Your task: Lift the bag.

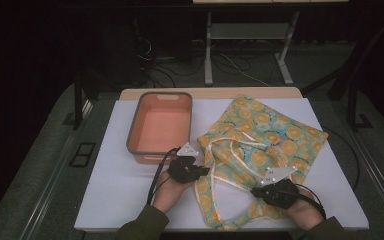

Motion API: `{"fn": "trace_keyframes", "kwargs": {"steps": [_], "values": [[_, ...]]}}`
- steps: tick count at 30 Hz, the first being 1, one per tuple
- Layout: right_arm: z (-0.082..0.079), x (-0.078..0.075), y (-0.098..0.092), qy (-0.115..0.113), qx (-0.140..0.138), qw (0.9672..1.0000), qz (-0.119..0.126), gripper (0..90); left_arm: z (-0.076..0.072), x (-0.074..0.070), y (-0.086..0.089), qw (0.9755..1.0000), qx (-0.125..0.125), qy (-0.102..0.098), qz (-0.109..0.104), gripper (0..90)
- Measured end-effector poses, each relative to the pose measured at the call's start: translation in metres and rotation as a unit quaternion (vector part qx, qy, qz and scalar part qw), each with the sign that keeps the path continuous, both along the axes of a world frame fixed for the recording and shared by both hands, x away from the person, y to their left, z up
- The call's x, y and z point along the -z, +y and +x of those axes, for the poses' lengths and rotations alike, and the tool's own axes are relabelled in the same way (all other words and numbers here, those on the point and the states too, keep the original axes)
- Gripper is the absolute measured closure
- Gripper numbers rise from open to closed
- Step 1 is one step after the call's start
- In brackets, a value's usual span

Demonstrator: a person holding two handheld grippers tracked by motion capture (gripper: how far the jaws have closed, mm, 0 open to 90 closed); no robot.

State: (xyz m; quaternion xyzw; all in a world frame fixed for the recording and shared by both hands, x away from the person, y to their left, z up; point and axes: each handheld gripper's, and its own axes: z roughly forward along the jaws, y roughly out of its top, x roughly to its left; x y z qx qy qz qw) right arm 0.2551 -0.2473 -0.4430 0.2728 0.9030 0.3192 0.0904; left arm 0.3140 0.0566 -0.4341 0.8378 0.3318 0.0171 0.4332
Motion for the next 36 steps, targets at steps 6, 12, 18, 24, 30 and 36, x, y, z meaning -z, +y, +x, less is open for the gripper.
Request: {"fn": "trace_keyframes", "kwargs": {"steps": [6,12,18,24,30,36], "values": [[0.004,-0.009,-0.011,-0.032,0.026,0.9992,0.004,89.7,-0.003,-0.007,-0.001,0.9995,0.007,-0.005,-0.029,88.5],[0.015,-0.027,-0.027,-0.080,0.054,0.9945,0.041,89.7,-0.003,-0.022,-0.003,0.9972,0.008,-0.033,-0.067,88.6],[0.027,-0.047,-0.039,-0.110,0.077,0.9870,0.089,89.9,0.000,-0.044,-0.008,0.9928,0.009,-0.070,-0.097,88.8],[0.033,-0.063,-0.043,-0.134,0.084,0.9809,0.113,89.9,0.000,-0.061,-0.006,0.9887,0.003,-0.090,-0.121,88.9],[0.027,-0.090,-0.043,-0.172,0.073,0.9719,0.143,89.9,-0.009,-0.093,0.005,0.9785,0.004,-0.124,-0.165,88.9],[0.028,-0.106,-0.041,-0.198,0.069,0.9663,0.149,89.8,-0.007,-0.107,0.006,0.9743,0.002,-0.144,-0.173,88.9]]}}
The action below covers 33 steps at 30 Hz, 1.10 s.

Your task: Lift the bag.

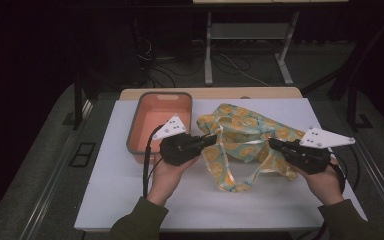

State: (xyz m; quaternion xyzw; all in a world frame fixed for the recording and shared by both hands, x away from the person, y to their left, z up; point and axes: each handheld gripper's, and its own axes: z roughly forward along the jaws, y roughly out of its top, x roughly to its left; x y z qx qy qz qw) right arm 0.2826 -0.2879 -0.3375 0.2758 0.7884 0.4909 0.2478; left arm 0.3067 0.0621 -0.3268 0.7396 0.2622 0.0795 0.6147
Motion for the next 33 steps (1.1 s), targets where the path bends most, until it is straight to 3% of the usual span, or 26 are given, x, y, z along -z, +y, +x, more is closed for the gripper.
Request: {"fn": "trace_keyframes", "kwargs": {"steps": [3,5,10,17,20,26,30,33], "values": [[0.009,0.005,0.000,0.008,0.010,0.9998,-0.012,89.8,0.011,0.010,-0.005,0.9998,-0.008,0.013,0.008,88.9],[0.017,0.009,-0.001,0.013,0.018,0.9996,-0.020,89.8,0.020,0.016,-0.008,0.9997,-0.014,0.021,0.003,88.9],[0.035,0.013,-0.007,0.021,0.040,0.9988,-0.020,89.9,0.041,0.023,-0.019,0.9991,-0.026,0.033,-0.002,88.9],[0.068,0.019,-0.018,0.035,0.078,0.9962,-0.013,89.9,0.077,0.030,-0.040,0.9970,-0.053,0.055,0.016,88.9],[0.082,0.025,-0.019,0.044,0.090,0.9949,-0.012,89.9,0.091,0.034,-0.048,0.9947,-0.074,0.064,0.032,88.9],[0.105,0.044,-0.017,0.088,0.105,0.9904,-0.017,89.8,0.112,0.042,-0.060,0.9865,-0.107,0.095,0.080,88.8],[0.114,0.055,-0.017,0.112,0.110,0.9875,-0.017,89.8,0.115,0.044,-0.062,0.9846,-0.110,0.106,0.085,87.5],[0.114,0.057,-0.020,0.126,0.106,0.9864,-0.002,86.5,0.113,0.044,-0.060,0.9831,-0.109,0.106,0.101,74.0]]}}
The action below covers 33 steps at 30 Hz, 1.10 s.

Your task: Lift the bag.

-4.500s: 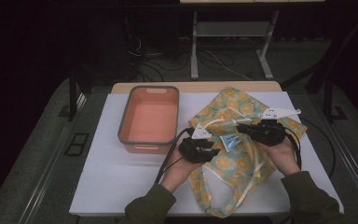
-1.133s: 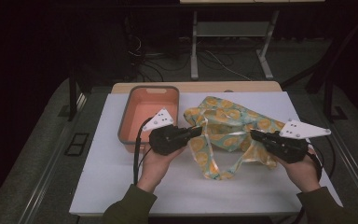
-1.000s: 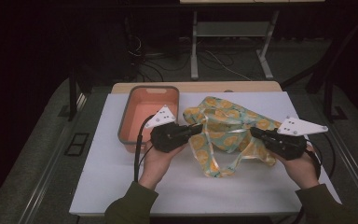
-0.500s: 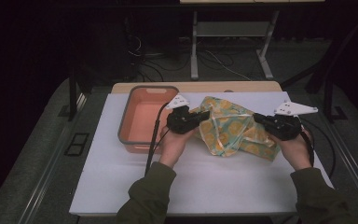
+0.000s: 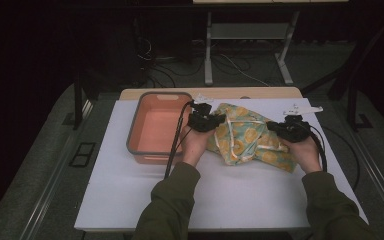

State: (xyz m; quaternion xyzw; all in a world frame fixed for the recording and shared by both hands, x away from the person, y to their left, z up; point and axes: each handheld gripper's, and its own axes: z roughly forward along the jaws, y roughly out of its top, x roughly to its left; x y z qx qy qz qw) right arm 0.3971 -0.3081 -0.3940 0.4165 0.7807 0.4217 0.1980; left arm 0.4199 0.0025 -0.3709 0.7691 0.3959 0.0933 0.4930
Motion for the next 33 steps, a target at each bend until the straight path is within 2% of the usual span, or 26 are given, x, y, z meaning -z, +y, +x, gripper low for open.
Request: {"fn": "trace_keyframes", "kwargs": {"steps": [2,4,5,10,15,17,22,27,31,33], "values": [[-0.004,-0.002,-0.004,-0.001,-0.002,0.9999,0.016,77.8,-0.003,-0.001,0.004,0.9999,0.002,-0.012,0.012,65.8],[-0.008,-0.006,-0.008,0.004,-0.010,0.9993,0.036,67.9,-0.007,-0.001,0.009,0.9998,0.009,-0.014,0.012,54.9],[-0.009,-0.008,-0.009,0.007,-0.015,0.9989,0.045,63.5,-0.008,-0.001,0.012,0.9998,0.013,-0.011,0.013,52.1],[-0.018,-0.019,-0.010,0.006,-0.041,0.9960,0.079,46.2,-0.019,-0.006,0.026,0.9992,0.024,-0.028,0.012,36.1],[-0.029,-0.034,-0.010,-0.010,-0.052,0.9950,0.085,34.2,-0.035,-0.018,0.039,0.9973,0.051,-0.049,0.018,21.6],[-0.034,-0.040,-0.011,-0.018,-0.055,0.9944,0.089,31.2,-0.043,-0.021,0.045,0.9967,0.058,-0.053,0.019,18.1],[-0.048,-0.051,-0.015,-0.035,-0.062,0.9939,0.084,27.8,-0.063,-0.022,0.063,0.9955,0.068,-0.064,0.015,16.2],[-0.066,-0.050,-0.014,-0.030,-0.096,0.9917,0.080,27.6,-0.087,-0.024,0.084,0.9939,0.077,-0.079,0.005,15.5],[-0.084,-0.046,-0.011,-0.025,-0.125,0.9881,0.086,27.0,-0.108,-0.019,0.101,0.9929,0.087,-0.079,0.013,13.5],[-0.094,-0.043,-0.010,-0.026,-0.132,0.9875,0.083,26.8,-0.118,-0.013,0.109,0.9926,0.091,-0.078,0.019,12.9]]}}
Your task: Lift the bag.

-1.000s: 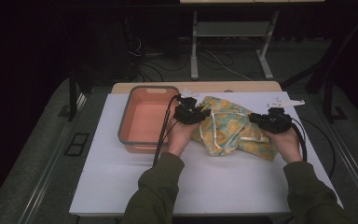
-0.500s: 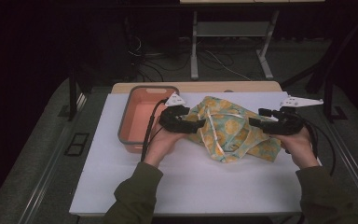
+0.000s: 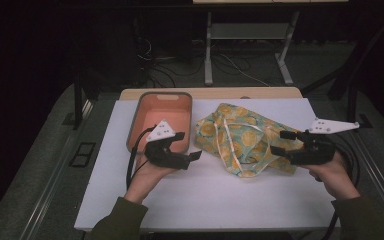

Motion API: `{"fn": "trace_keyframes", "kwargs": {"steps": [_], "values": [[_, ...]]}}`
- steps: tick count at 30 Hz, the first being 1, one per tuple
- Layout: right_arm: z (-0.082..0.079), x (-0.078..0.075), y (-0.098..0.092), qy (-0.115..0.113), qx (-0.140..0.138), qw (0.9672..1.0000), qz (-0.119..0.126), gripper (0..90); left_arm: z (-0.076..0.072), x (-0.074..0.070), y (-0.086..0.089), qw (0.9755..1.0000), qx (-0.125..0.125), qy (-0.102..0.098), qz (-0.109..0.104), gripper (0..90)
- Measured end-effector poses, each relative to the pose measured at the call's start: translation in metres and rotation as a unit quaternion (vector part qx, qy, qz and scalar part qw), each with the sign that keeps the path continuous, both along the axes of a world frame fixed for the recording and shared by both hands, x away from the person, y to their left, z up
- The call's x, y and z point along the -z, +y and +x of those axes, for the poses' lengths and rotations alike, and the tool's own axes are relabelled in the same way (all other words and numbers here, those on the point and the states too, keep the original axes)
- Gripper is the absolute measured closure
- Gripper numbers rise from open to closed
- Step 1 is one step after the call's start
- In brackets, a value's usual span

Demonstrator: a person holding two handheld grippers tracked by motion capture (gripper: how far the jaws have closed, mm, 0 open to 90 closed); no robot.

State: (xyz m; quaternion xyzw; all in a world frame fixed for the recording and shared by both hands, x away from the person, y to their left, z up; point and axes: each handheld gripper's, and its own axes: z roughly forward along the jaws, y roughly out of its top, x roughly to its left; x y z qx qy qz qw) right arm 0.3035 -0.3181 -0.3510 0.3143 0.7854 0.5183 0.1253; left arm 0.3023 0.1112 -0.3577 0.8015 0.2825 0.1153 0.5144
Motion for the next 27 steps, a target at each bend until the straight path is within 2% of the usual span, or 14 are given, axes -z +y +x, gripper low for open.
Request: {"fn": "trace_keyframes", "kwargs": {"steps": [5,10,15,19,21,24,27], "values": [[-0.021,0.014,-0.001,-0.001,-0.013,0.9999,-0.007,25.6,-0.022,0.014,0.018,0.9999,0.006,-0.005,0.015,11.1],[-0.034,0.035,-0.001,0.011,-0.018,0.9996,-0.018,24.3,-0.034,0.029,0.031,0.9998,0.006,-0.002,0.021,8.1],[-0.037,0.058,0.000,0.027,-0.015,0.9990,-0.031,21.5,-0.038,0.044,0.040,0.9996,0.003,0.012,0.025,3.1],[-0.035,0.071,0.002,0.036,-0.007,0.9984,-0.043,19.5,-0.040,0.056,0.041,0.9989,0.004,0.023,0.039,0.0],[-0.034,0.076,0.002,0.038,-0.002,0.9978,-0.054,19.5,-0.039,0.059,0.040,0.9985,0.006,0.029,0.047,0.0],[-0.033,0.079,0.002,0.040,-0.004,0.9974,-0.060,19.3,-0.038,0.061,0.039,0.9984,0.005,0.033,0.046,0.0],[-0.033,0.078,0.002,0.035,-0.003,0.9979,-0.055,19.0,-0.039,0.061,0.039,0.9982,0.008,0.031,0.050,0.0]]}}
